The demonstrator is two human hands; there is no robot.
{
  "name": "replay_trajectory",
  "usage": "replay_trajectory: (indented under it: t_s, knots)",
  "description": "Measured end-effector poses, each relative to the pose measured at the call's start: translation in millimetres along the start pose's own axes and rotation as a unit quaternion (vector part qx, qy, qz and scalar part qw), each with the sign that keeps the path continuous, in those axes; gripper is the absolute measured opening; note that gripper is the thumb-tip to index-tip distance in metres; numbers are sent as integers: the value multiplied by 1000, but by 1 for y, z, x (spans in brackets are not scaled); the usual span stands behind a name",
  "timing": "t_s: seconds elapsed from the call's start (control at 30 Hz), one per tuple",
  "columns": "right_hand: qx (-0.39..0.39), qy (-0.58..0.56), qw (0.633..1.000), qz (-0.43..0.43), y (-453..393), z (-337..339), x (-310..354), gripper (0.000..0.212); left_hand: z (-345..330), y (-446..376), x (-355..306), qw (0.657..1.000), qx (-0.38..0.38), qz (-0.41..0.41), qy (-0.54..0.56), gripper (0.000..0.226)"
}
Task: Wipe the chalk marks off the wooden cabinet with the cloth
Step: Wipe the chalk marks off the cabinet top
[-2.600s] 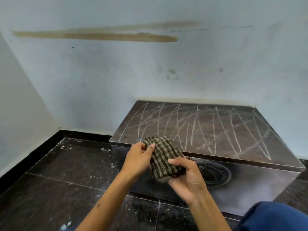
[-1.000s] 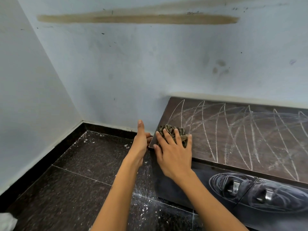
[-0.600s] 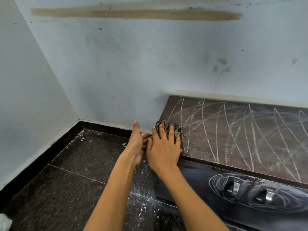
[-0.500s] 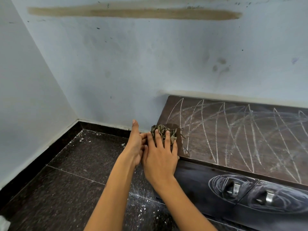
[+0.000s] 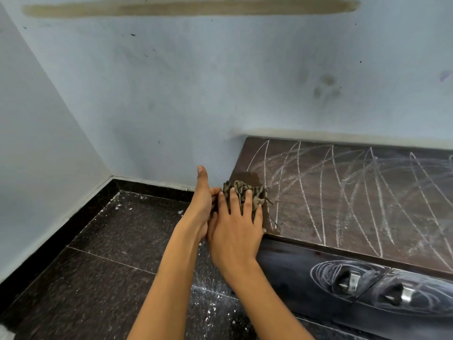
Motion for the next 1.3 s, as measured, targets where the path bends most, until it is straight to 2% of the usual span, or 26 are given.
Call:
replay_trajectory:
  t_s: [0.27, 0.37, 0.47, 0.57, 0.7, 0.8, 0.87, 0.93, 1.13, 1.2, 1.3]
  knots:
    - [81, -19, 996, -15, -60, 14, -8, 55, -3, -2, -1, 1000, 0, -18, 10, 91]
    - [35, -14, 999, -22, -34, 6, -7, 53, -1, -6, -1, 1000, -7, -18, -1, 89]
    - [-37, -21, 999, -15, 1, 1, -7, 51, -2, -11, 0, 999, -19, -23, -30, 74]
    - [10, -30, 1000, 5, -20, 5, -15, 52, -3, -13, 2, 998, -20, -37, -47, 59]
    - [75, -34, 997, -5, -68, 18, -18, 54, -7, -9, 2, 999, -14, -39, -26, 52]
    - [55, -27, 998, -12, -50, 14, -17, 53, -7, -9, 0, 999, -14, -30, -18, 67]
    - [-17, -20, 1000, -11, -15, 6, -14, 51, -7, -10, -1, 999, -19, -25, -24, 73]
    - [-50, -20, 998, -13, 8, 4, -11, 49, -7, -9, -1, 999, -24, -21, -34, 76]
    - [85, -36, 996, -14, -77, 20, -20, 54, -12, -2, -3, 999, -15, -21, -20, 78]
    - [80, -37, 996, -18, -75, 19, -20, 54, -11, -2, -3, 999, -8, -24, -21, 79]
    - [-3, -28, 999, -23, -30, 4, -17, 52, -6, -9, 0, 999, -11, -27, -20, 82]
Point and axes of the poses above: each hand's wrist, its own y-axis away from the middle knuckle, its own z-axis out of the back of the hand, x = y × z, the point moved 1 cm from there along -y, towards the middle knuckle
